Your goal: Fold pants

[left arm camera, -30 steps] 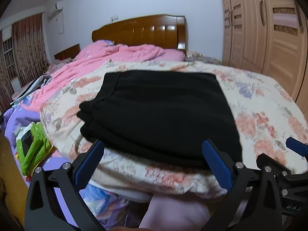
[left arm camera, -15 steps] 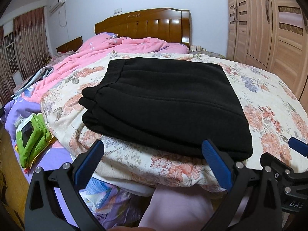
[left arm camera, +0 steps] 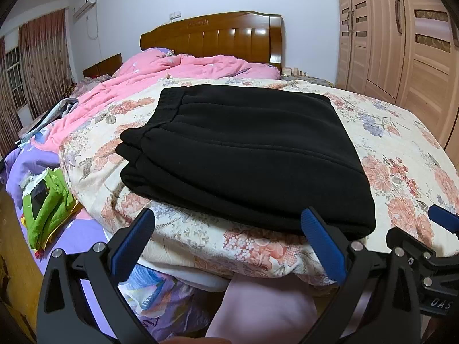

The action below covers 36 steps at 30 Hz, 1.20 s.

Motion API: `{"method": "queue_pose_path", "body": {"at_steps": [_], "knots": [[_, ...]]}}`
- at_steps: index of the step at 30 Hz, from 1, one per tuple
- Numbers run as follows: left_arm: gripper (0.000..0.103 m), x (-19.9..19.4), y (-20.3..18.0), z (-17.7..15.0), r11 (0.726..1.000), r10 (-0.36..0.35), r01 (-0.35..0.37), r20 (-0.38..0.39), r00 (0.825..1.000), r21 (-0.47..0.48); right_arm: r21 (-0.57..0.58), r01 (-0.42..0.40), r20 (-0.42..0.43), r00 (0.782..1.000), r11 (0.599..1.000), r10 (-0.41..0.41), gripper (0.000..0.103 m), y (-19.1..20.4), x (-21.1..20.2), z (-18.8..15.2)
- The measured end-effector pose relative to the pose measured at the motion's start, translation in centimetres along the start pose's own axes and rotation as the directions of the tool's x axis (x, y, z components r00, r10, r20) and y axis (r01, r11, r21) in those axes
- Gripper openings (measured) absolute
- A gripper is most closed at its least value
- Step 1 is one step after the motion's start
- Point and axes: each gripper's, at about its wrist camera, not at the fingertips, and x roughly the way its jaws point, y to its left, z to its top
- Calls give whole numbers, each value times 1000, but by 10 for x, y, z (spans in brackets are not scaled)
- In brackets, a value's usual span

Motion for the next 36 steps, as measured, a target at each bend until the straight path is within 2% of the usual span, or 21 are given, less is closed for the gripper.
{"method": "queue_pose_path", "body": {"at_steps": [36], "knots": [[102, -3, 1, 1, 1000, -20, 20, 10, 1000, -8, 1, 1, -3, 1000, 1000, -1, 98, 1, -1, 0]]}}
